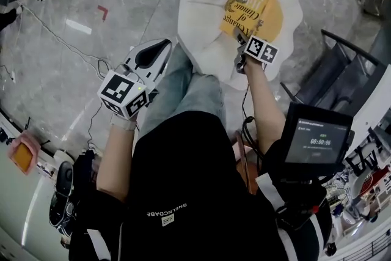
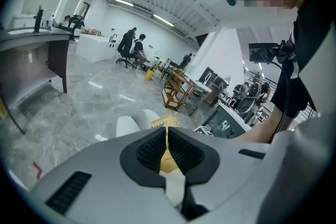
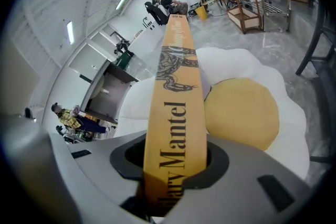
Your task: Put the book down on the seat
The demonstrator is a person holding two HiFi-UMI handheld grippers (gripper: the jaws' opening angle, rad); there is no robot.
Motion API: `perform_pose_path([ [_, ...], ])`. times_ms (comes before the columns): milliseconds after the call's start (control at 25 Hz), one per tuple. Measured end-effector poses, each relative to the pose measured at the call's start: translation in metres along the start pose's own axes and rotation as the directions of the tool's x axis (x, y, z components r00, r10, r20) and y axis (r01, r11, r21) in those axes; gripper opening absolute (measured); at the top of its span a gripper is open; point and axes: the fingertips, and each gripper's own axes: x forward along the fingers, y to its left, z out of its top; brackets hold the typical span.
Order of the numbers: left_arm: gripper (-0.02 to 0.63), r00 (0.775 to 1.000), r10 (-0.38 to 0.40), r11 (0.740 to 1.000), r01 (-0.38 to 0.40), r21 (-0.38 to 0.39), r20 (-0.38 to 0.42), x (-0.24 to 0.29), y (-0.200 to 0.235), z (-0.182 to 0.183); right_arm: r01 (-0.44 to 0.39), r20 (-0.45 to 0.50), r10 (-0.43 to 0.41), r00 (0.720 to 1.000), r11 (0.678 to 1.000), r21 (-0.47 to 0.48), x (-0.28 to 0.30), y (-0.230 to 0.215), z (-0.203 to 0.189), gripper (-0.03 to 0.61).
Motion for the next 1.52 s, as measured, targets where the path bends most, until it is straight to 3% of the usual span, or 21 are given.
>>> perform_pose_path([
  [720,0.014,0.999,0.017,0.997,-0.019,-0.072,-0.031,0.001,0.038,-0.051,0.17,-0.093,-0.183,0.979,0.977,-0.13,0.077,-0.05,-0.016,0.161],
  [1080,0.015,0.999,0.024,0.993,-0.027,-0.115,-0.021,0.006,0.048,-0.062,0.238,-0.14,-0.276,0.951,0.941,-0.24,0.099,-0.069,-0.024,0.161],
  [1520,0.015,0.999,0.033,0.988,-0.036,-0.149,-0.024,0.006,0.054,-0.079,0.324,-0.138,-0.368,0.919,0.908,-0.266,0.122,-0.079,-0.03,0.161],
])
